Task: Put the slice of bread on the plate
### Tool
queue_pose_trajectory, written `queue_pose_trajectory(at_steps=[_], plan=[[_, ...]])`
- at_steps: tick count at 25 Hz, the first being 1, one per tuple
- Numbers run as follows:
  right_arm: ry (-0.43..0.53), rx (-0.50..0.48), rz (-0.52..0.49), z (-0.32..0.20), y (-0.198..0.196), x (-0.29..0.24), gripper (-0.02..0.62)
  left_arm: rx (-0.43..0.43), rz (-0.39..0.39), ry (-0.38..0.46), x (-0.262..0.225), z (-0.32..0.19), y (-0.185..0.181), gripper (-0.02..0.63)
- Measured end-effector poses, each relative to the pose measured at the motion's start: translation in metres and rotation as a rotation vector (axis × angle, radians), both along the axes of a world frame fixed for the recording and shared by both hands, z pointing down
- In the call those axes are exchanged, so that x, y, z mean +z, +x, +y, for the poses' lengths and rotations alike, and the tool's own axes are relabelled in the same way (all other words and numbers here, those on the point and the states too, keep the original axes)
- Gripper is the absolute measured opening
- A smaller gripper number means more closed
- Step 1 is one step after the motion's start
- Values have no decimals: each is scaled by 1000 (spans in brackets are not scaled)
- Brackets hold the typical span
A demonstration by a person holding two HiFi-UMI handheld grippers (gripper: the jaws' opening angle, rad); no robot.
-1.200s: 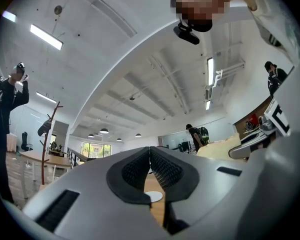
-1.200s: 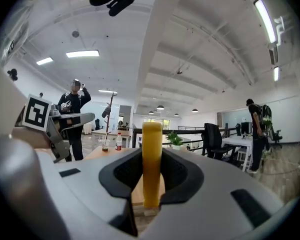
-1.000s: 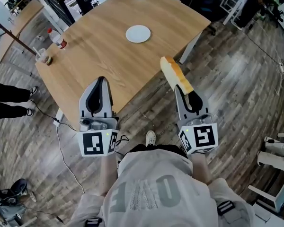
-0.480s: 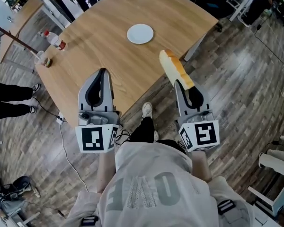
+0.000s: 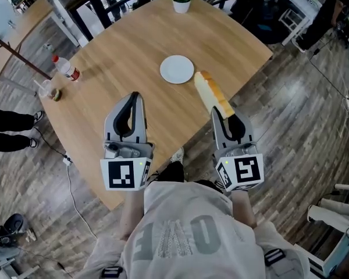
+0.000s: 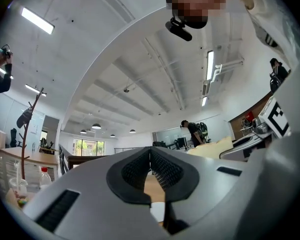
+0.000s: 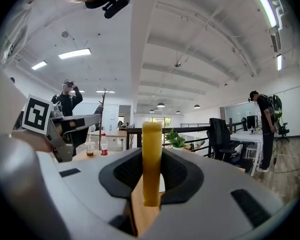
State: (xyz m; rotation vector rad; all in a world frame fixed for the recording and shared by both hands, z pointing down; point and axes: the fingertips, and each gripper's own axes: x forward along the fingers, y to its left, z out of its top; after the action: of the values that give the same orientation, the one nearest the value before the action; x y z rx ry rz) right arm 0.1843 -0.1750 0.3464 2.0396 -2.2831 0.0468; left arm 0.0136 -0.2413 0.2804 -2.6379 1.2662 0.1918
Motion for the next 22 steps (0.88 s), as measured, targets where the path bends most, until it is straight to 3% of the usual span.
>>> queue_pose_trajectory(at_steps=[11,22], plan=[[-65,-126,73,-89,-36,4,92,-62,28,-123,31,-66,-18,9],[-98,-153,114,-125,-9,16,93,-101,16,-122,35,-95,12,9]])
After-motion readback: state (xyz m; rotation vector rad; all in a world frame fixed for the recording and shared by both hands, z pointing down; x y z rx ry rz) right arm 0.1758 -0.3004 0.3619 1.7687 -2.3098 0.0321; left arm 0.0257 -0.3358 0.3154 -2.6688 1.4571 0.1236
